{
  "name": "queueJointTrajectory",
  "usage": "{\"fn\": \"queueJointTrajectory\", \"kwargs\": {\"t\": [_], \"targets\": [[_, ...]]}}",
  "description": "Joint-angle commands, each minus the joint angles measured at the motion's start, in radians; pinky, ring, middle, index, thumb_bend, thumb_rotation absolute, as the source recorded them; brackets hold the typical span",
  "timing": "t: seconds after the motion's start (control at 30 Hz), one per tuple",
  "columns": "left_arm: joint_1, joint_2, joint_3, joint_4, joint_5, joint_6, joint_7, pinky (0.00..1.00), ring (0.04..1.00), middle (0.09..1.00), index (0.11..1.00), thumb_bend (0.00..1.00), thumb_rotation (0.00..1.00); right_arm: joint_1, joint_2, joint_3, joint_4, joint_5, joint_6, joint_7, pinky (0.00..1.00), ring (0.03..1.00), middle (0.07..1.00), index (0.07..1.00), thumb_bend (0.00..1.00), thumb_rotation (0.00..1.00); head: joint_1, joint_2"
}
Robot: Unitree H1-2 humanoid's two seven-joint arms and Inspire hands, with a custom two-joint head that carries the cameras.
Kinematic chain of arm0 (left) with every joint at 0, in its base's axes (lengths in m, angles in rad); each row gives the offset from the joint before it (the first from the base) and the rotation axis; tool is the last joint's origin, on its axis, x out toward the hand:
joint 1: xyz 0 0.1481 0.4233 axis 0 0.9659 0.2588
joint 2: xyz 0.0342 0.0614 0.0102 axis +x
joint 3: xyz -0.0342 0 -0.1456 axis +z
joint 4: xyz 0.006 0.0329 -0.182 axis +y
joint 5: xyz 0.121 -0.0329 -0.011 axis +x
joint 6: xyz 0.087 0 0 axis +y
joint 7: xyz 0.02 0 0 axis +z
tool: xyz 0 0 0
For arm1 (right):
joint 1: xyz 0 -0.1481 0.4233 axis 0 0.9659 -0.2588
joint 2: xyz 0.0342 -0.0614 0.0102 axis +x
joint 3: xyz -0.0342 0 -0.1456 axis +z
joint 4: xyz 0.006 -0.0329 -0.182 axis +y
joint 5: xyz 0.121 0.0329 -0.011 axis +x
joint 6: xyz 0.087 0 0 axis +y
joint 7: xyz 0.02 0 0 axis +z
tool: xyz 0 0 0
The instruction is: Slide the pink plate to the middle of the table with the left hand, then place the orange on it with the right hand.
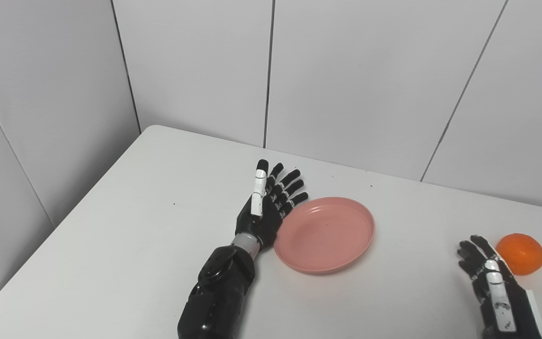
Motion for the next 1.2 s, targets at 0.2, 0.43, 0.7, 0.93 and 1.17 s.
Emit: {"fn": "queueJointTrajectory", "kwargs": {"t": [0.2, 0.43, 0.7, 0.93, 1.17], "targets": [[0.038, -0.036, -0.020, 0.063, 0.021, 0.062, 0.006, 0.84, 0.911, 0.903, 1.000, 0.73, 0.89, 0.086, 0.041, 0.022, 0.071, 0.008, 0.000, 0.004, 0.91, 0.858, 0.824, 0.822, 0.61, 0.74, -0.005, 0.002], [0.041, -0.055, -0.024, 0.111, 0.030, 0.052, 0.000, 0.83, 0.895, 0.899, 1.000, 0.74, 0.87, 0.084, 0.042, 0.022, 0.076, 0.004, -0.002, -0.001, 0.90, 0.843, 0.807, 0.819, 0.64, 0.73, -0.008, 0.003], [0.038, -0.062, -0.024, 0.146, 0.041, 0.029, -0.010, 0.82, 0.893, 0.896, 1.000, 0.73, 0.88, 0.089, 0.044, 0.027, 0.067, -0.005, -0.008, -0.006, 0.89, 0.836, 0.801, 0.820, 0.66, 0.72, -0.023, 0.010], [0.033, -0.073, -0.029, 0.153, 0.040, 0.036, -0.016, 0.83, 0.900, 0.900, 1.000, 0.73, 0.89, 0.094, 0.050, 0.031, 0.052, -0.014, 0.005, -0.023, 0.89, 0.835, 0.796, 0.804, 0.66, 0.69, -0.032, 0.014], [0.031, -0.084, -0.028, 0.156, 0.032, 0.040, -0.020, 0.86, 0.904, 0.905, 1.000, 0.75, 0.87, 0.099, 0.052, 0.034, 0.037, -0.019, 0.013, -0.030, 0.88, 0.833, 0.795, 0.800, 0.62, 0.67, -0.038, 0.018]]}}
